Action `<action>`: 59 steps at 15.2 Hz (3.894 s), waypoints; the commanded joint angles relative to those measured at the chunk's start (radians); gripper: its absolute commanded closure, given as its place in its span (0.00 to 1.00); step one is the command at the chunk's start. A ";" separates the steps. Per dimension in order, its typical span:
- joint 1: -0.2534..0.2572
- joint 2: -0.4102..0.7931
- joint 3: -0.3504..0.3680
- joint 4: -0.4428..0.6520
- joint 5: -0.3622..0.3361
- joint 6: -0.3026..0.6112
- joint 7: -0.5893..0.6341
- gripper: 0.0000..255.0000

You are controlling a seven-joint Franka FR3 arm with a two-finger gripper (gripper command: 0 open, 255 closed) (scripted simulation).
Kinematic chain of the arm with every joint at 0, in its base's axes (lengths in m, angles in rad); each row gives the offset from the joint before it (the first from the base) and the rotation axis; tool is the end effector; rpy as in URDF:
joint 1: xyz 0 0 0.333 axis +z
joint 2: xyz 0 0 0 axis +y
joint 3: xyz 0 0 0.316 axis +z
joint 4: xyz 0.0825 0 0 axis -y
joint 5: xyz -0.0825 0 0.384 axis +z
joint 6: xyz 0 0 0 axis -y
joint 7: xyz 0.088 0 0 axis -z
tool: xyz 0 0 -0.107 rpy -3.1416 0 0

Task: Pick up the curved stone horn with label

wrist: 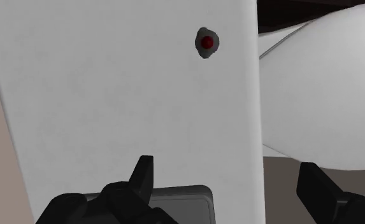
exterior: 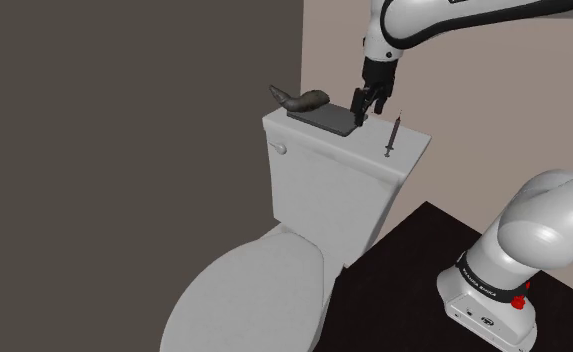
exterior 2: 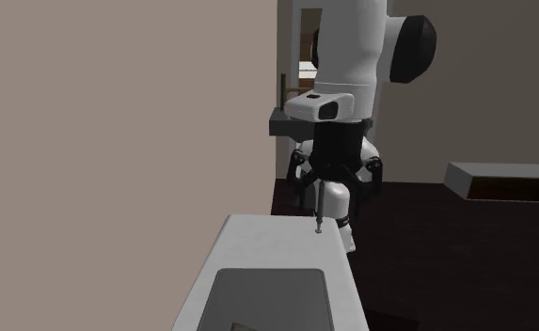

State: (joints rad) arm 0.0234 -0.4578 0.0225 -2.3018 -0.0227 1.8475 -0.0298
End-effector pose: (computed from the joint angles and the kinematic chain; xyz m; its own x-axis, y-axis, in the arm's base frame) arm 0.4144 0.0182 0.5220 0.9968 0.0795 0.0023 0.0794 -0.9963 0.0319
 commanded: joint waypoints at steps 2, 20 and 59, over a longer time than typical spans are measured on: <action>0.001 0.096 0.019 0.073 -0.022 0.056 0.016 0.00; 0.047 0.701 0.088 0.721 -0.257 0.171 0.144 0.00; 0.073 0.812 0.088 0.978 -0.285 0.050 0.125 1.00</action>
